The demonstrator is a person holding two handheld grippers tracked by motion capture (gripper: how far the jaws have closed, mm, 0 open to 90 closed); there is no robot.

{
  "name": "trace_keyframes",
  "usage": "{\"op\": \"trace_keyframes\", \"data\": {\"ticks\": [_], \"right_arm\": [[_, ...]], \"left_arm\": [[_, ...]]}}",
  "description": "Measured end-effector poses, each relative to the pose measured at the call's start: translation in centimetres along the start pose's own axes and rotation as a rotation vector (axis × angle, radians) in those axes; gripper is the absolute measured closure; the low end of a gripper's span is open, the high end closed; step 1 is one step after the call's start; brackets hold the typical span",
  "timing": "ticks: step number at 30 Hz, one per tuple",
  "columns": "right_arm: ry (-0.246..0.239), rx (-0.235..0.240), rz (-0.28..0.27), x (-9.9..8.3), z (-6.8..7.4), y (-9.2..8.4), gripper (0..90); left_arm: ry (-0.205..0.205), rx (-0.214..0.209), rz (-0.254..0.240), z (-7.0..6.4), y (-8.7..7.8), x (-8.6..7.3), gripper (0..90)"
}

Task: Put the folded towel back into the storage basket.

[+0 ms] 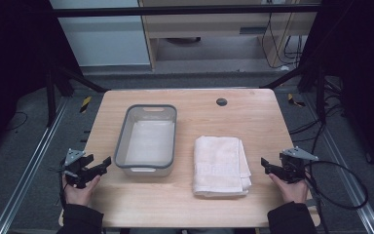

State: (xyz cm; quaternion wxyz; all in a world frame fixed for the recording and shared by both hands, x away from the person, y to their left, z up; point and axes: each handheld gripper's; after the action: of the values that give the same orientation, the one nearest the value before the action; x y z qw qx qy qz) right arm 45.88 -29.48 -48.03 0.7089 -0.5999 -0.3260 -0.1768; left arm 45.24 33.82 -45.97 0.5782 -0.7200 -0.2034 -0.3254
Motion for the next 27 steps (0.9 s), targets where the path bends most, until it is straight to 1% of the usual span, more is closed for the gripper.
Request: {"op": "trace_keyframes", "data": {"ticks": [1, 4, 5, 7, 8, 12, 16, 19, 20, 25, 26, 27], "right_arm": [[-0.008, -0.002, 0.003, 0.0, 0.0, 0.0, 23.2], [-0.005, 0.003, 0.005, 0.0, 0.2, 0.0, 23.5], [-0.012, -0.001, -0.001, 0.1, 0.2, -0.1, 23.6], [-0.012, -0.005, -0.014, 0.1, 0.1, -0.3, 24.2], [-0.003, 0.0, -0.013, 0.1, 0.2, -0.4, 24.3], [-0.007, -0.008, -0.03, 0.2, 0.0, -0.7, 25.1], [-0.003, -0.003, -0.034, 0.2, 0.0, -0.9, 26.3], [-0.012, 0.006, -0.053, 0.3, 0.1, -1.2, 29.8], [-0.024, 0.009, -0.061, 0.4, 0.1, -1.2, 30.4], [-0.05, 0.028, -0.068, 0.6, 0.6, -1.5, 32.4], [-0.047, 0.034, -0.067, 0.7, 0.8, -1.6, 32.6], [-0.057, 0.032, -0.073, 0.7, 0.9, -1.6, 32.7]], "left_arm": [[0.004, 0.007, -0.015, -0.3, -0.3, 0.1, 24.4], [0.003, 0.005, -0.029, -0.4, -0.5, 0.2, 24.4], [0.002, -0.007, -0.037, -0.5, -0.7, 0.2, 24.4], [-0.001, -0.011, -0.054, -0.8, -1.0, 0.4, 24.7], [0.0, -0.017, -0.06, -1.0, -1.1, 0.5, 24.8], [0.016, -0.025, -0.071, -1.5, -1.4, 0.7, 25.3], [0.019, -0.034, -0.08, -1.8, -1.6, 0.9, 25.8], [0.028, -0.047, -0.093, -2.3, -1.9, 1.0, 26.2], [0.029, -0.053, -0.098, -2.4, -2.0, 1.1, 26.7], [0.042, -0.057, -0.115, -3.1, -2.3, 1.3, 27.3], [0.042, -0.057, -0.115, -3.1, -2.3, 1.3, 27.3], [0.043, -0.063, -0.118, -3.3, -2.4, 1.4, 27.4]]}}
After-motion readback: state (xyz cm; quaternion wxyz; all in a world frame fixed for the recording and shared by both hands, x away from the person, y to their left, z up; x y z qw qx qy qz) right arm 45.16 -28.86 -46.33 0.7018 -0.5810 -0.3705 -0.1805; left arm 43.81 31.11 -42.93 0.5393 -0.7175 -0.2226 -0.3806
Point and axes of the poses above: each handheld gripper's, and its own axes: y roughly forward along the jaws, x roughly out of its top, z roughly to its left, and after that the axes turned 13 degrees about z, right-handed
